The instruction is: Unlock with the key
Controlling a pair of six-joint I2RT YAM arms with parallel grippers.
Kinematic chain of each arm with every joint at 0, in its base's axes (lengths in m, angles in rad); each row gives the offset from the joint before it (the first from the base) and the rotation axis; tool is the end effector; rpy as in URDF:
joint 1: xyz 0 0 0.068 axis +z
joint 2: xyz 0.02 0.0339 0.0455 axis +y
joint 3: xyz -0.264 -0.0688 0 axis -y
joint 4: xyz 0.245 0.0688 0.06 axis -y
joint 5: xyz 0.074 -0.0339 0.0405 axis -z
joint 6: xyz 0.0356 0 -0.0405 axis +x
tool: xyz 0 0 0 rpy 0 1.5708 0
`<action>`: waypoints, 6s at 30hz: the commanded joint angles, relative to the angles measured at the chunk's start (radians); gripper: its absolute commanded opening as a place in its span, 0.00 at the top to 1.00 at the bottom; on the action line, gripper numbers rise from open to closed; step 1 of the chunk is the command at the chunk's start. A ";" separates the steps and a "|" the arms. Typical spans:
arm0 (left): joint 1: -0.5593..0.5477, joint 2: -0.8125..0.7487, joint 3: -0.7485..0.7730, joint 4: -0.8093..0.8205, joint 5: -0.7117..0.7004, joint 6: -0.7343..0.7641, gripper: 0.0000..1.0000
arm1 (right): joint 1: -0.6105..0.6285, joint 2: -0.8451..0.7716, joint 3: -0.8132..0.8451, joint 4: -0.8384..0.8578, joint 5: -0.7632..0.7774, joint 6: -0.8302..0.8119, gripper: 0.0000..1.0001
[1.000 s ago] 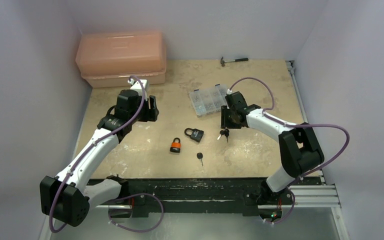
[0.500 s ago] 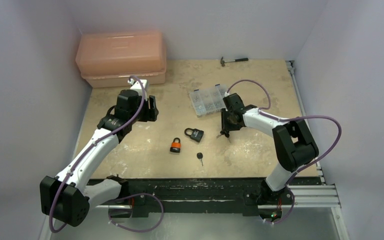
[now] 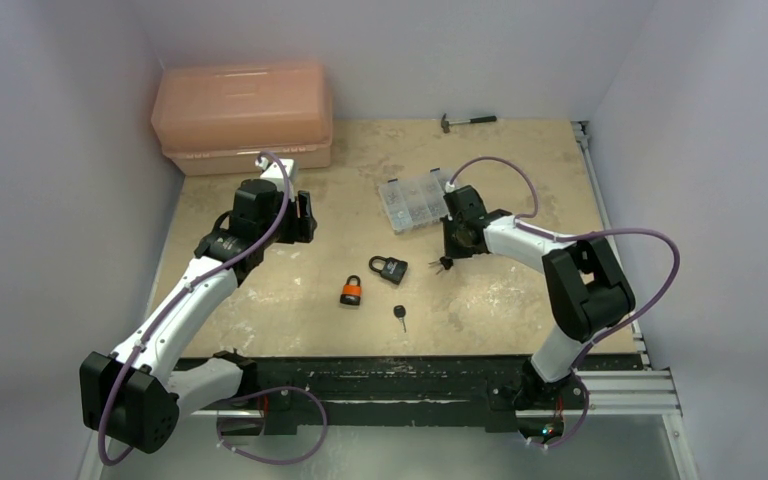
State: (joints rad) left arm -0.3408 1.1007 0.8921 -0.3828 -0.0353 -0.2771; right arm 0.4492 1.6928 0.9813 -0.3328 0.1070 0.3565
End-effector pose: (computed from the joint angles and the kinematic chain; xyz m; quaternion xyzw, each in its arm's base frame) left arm 0.2299 -0.0802 0.2957 0.0198 0.8822 -0.1282 0.4528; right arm 0.3006 0.1407 0.1664 -0.0308 0.9638 0.0544 0.2593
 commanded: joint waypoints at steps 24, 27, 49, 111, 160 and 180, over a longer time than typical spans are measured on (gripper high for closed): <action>0.000 -0.106 -0.034 0.169 0.305 -0.336 0.48 | 0.282 -0.605 -0.269 0.462 -0.144 -0.226 1.00; 0.000 -0.101 -0.018 0.187 0.355 -0.484 0.51 | 0.326 -0.655 -0.298 0.515 -0.163 -0.253 1.00; -0.183 -0.033 0.056 0.186 0.407 -0.770 0.60 | 0.494 -0.609 -0.172 0.519 -0.198 -0.264 1.00; -0.292 -0.077 0.160 0.356 0.489 -0.140 1.00 | 0.366 -0.853 -0.177 0.550 -0.431 0.142 0.11; -0.292 -0.001 0.272 0.514 0.971 -0.191 1.00 | 0.186 -0.794 -0.270 1.012 -0.847 0.353 0.50; -0.292 0.008 0.256 0.554 0.968 -0.217 1.00 | 0.186 -0.762 -0.256 1.074 -0.850 0.393 0.63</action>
State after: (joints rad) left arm -0.6308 1.1053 1.1515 0.1120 0.9169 -0.4801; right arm 0.6346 0.9329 0.7113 0.6819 -0.7296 0.7338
